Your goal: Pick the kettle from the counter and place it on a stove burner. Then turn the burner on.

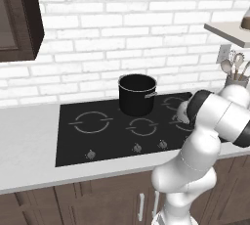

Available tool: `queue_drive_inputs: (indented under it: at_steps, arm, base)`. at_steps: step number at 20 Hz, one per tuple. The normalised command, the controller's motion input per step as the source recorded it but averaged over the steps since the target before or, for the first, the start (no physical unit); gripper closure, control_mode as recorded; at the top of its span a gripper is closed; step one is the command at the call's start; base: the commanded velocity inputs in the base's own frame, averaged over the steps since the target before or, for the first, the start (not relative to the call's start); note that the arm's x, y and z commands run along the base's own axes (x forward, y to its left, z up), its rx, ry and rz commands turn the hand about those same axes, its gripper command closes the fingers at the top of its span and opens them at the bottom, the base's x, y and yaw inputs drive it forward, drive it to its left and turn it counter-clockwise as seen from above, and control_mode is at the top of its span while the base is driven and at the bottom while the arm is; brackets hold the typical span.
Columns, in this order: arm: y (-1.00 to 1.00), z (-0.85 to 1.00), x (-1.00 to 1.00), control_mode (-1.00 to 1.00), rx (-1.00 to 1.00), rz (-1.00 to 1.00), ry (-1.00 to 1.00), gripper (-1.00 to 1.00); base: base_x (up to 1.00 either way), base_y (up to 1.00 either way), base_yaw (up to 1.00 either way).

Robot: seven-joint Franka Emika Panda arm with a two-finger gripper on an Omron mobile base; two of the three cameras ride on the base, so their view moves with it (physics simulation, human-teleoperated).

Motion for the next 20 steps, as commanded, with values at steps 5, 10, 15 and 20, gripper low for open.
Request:
queue_drive_inputs:
  at_steps: [5, 10, 15, 20]
  arm:
    - [0.04, 0.0, -0.02, -1.0, -0.01, 0.51, -0.2, 1.0]
    - [0.01, 0.0, -0.18, -1.0, -0.02, 0.36, -0.19, 1.0]
    - [0.0, 0.01, 0.0, -1.0, 0.0, 0.0, 0.0, -1.0]
    - [-0.01, 0.48, 0.0, -1.0, 0.04, 0.0, -0.13, -1.0]
  base:
    - [0.0, 0.0, 0.0]
    - [0.0, 0.0, 0.0]
    - [0.0, 0.0, 0.0]
    - [0.0, 0.0, 0.0]
